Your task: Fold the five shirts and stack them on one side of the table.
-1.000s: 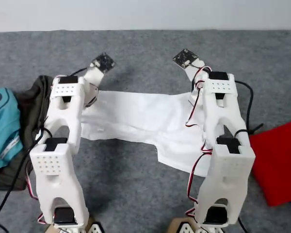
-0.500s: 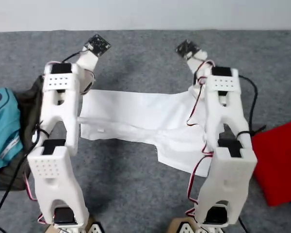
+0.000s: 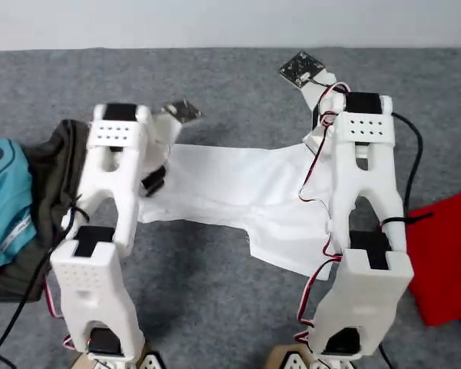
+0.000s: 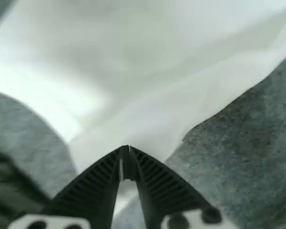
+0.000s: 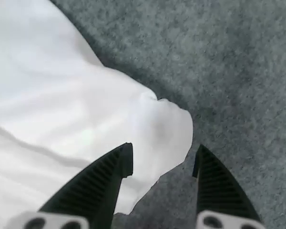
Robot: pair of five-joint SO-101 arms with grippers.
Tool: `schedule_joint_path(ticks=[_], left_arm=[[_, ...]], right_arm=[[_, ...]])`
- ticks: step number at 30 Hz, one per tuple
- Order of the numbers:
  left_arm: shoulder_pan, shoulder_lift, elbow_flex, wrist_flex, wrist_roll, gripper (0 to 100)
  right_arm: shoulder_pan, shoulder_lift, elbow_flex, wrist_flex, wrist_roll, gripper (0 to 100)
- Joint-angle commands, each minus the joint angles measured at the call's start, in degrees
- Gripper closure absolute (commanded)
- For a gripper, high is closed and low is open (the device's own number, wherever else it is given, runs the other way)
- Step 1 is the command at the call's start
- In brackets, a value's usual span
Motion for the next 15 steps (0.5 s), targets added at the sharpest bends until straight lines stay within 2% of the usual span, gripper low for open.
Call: schedule_joint_path(ticks=[1, 7, 9, 15], left_arm=[[0.0, 4.8, 1.1, -2.9, -0.5, 100], [-1.8, 8.4, -2.3, 2.7, -0.5, 100], [-2.7, 6.3, -6.0, 5.2, -0.5, 100], [-4.0, -5.2, -8.9, 5.3, -0.5, 100]], right_arm=[[0.8, -4.1, -3.0, 1.1, -0.8, 79.3], [2.6, -4.3, -3.1, 1.9, -0.8, 79.3], [2.7, -4.3, -3.2, 1.9, -0.7, 79.3], [1.7, -4.4, -3.2, 2.0, -0.7, 79.2]])
